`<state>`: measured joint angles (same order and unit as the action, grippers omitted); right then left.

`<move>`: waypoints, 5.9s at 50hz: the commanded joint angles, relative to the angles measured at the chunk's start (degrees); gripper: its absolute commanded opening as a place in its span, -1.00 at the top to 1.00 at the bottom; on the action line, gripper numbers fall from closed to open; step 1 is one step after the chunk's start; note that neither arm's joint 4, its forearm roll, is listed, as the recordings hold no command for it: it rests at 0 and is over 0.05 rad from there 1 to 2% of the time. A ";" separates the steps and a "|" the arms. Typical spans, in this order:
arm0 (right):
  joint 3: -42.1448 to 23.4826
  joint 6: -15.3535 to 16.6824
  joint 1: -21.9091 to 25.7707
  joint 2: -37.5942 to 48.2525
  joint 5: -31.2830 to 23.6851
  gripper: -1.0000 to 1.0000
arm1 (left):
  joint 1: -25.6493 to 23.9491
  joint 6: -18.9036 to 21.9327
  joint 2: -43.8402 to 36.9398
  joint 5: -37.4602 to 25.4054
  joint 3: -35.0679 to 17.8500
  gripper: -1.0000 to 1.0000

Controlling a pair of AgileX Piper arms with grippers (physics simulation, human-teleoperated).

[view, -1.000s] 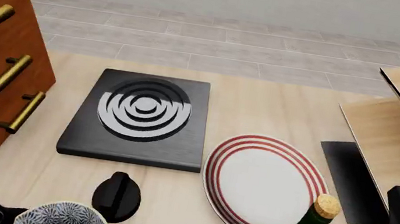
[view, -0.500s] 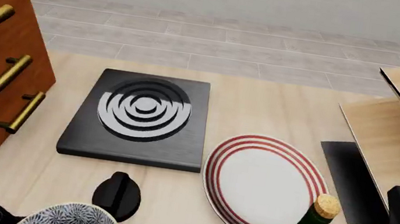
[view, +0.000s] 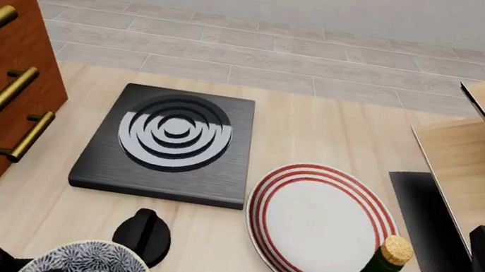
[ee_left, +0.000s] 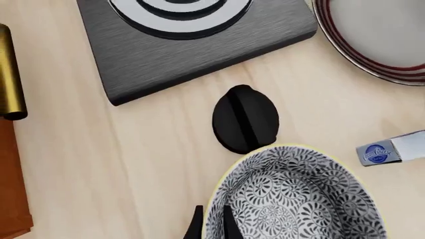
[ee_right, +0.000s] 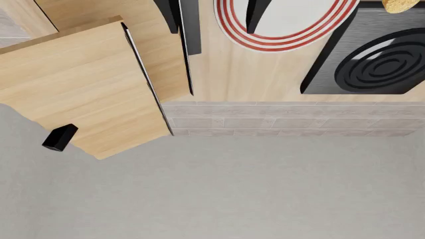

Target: Put the bowl on the top of the cabinet.

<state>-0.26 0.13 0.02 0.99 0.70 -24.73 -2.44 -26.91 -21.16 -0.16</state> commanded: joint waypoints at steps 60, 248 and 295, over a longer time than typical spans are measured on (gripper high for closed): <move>0.00 0.00 0.01 -0.01 0.00 -1.00 | 1.23 2.27 -0.20 2.05 -23.69 1.00; 0.00 0.01 0.00 0.01 0.00 -1.00 | 22.90 -23.87 -44.86 -29.39 -90.01 1.00; 0.00 0.01 -0.01 0.00 0.00 -1.00 | 42.27 -23.18 -43.11 -35.15 -94.58 1.00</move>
<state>-0.26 0.14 0.01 0.99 0.71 13.53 -25.87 -70.31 -55.62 -93.61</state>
